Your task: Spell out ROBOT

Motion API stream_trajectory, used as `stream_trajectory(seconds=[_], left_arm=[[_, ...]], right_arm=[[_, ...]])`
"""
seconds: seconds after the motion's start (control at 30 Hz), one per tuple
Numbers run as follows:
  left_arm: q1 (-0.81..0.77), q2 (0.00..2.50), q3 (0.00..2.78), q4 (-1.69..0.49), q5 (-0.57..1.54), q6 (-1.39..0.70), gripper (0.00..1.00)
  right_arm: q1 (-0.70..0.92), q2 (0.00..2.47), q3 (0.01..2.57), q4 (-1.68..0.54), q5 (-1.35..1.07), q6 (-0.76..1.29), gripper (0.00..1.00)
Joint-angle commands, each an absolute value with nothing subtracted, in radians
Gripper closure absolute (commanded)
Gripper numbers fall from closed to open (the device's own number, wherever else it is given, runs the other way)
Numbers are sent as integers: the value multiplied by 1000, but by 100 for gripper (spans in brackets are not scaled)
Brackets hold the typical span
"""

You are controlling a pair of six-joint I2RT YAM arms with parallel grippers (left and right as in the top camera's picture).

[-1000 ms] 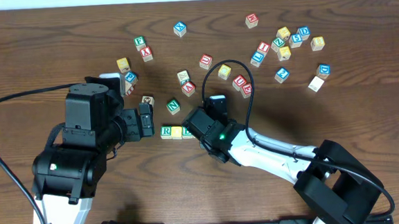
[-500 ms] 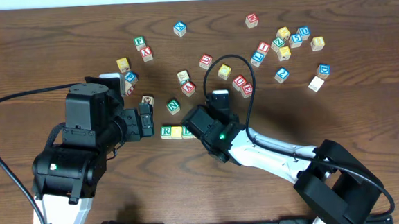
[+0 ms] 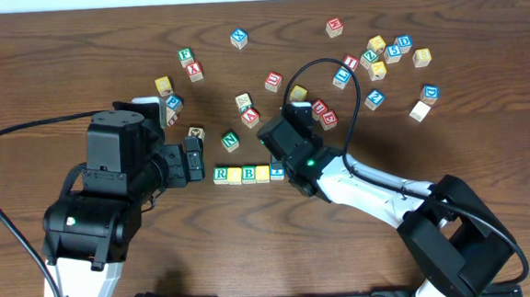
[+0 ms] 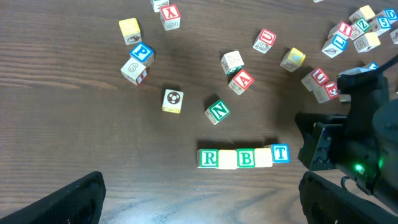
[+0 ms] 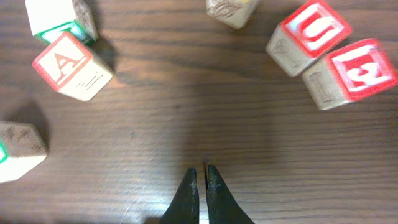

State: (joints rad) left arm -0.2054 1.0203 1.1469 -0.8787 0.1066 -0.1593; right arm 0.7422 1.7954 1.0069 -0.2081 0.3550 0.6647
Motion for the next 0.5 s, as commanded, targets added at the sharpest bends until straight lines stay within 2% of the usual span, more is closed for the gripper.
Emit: stream_trajectory(seconds=[0.0, 0.47], left_arm=[[-202, 1019, 1165, -879, 113, -150, 2], [-202, 1019, 1165, -879, 112, -150, 2]], right_arm=[[736, 1788, 1007, -197, 228, 580, 99], [736, 1794, 1007, -277, 162, 567, 99]])
